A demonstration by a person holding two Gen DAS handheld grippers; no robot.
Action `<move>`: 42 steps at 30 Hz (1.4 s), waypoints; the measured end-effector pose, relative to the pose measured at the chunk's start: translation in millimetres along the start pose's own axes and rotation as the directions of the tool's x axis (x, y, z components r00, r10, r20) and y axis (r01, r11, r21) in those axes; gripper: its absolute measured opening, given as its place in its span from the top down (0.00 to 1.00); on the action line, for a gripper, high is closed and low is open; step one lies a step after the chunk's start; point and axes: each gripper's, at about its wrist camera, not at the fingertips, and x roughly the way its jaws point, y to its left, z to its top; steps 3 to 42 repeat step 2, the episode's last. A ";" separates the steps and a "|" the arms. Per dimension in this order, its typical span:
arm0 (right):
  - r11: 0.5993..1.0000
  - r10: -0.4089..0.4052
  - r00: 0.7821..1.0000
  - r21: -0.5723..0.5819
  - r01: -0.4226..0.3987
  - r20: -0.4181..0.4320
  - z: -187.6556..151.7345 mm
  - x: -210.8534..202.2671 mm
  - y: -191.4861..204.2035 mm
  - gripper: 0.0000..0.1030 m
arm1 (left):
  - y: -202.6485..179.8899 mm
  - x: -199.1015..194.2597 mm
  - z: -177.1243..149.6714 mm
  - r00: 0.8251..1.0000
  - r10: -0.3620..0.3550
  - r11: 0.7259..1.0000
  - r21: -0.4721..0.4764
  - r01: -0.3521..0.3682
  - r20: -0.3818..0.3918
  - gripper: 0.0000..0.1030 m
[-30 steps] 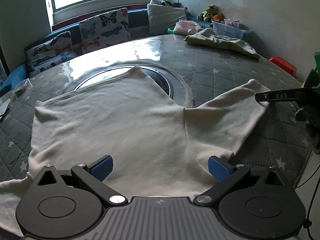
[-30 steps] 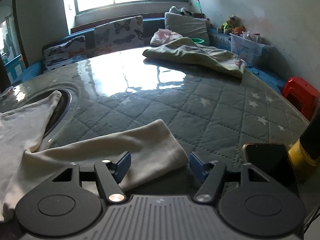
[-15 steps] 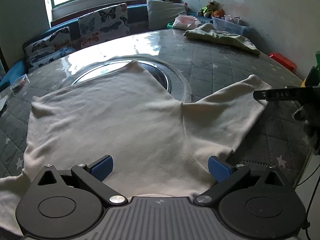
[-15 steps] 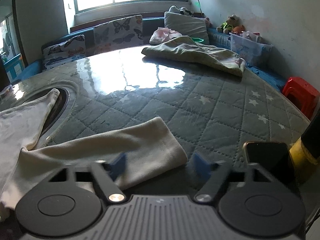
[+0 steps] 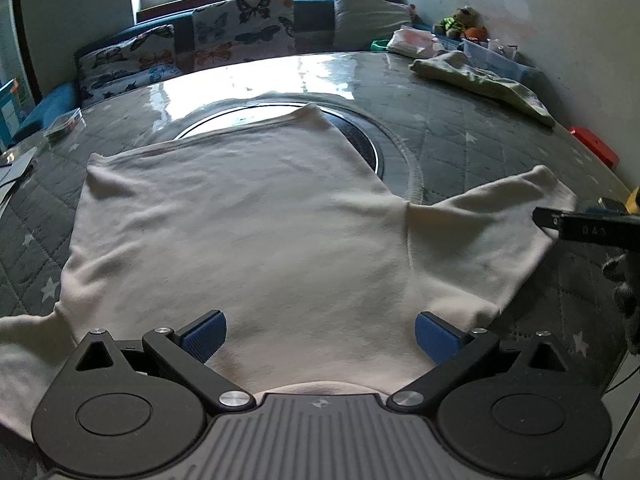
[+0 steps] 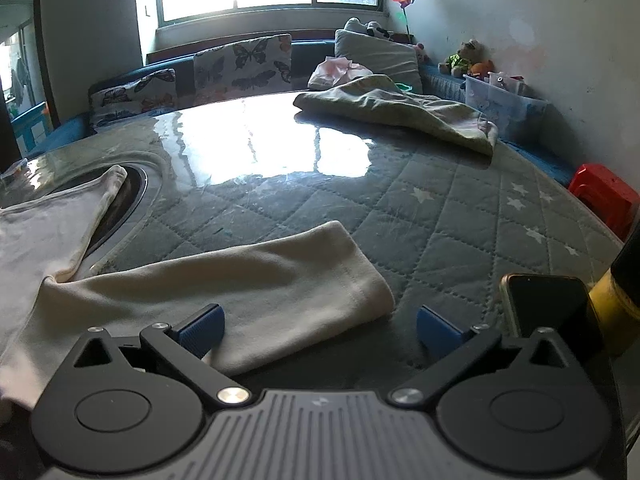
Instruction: Fold clothes
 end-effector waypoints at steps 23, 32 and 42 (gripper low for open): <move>1.000 -0.001 1.000 -0.002 0.001 -0.001 0.1 0.1 0.2 0.00 | 1.9 -1.8 1.0 1.000 0.004 1.000 -0.015 -0.004 0.004 0.00; 1.000 -0.001 1.000 -0.002 0.001 -0.001 0.1 0.1 0.2 0.00 | 1.9 -1.8 1.0 1.000 0.004 1.000 -0.015 -0.004 0.004 0.00; 1.000 -0.001 1.000 -0.002 0.001 -0.001 0.1 0.1 0.2 0.00 | 1.9 -1.8 1.0 1.000 0.004 1.000 -0.015 -0.004 0.004 0.00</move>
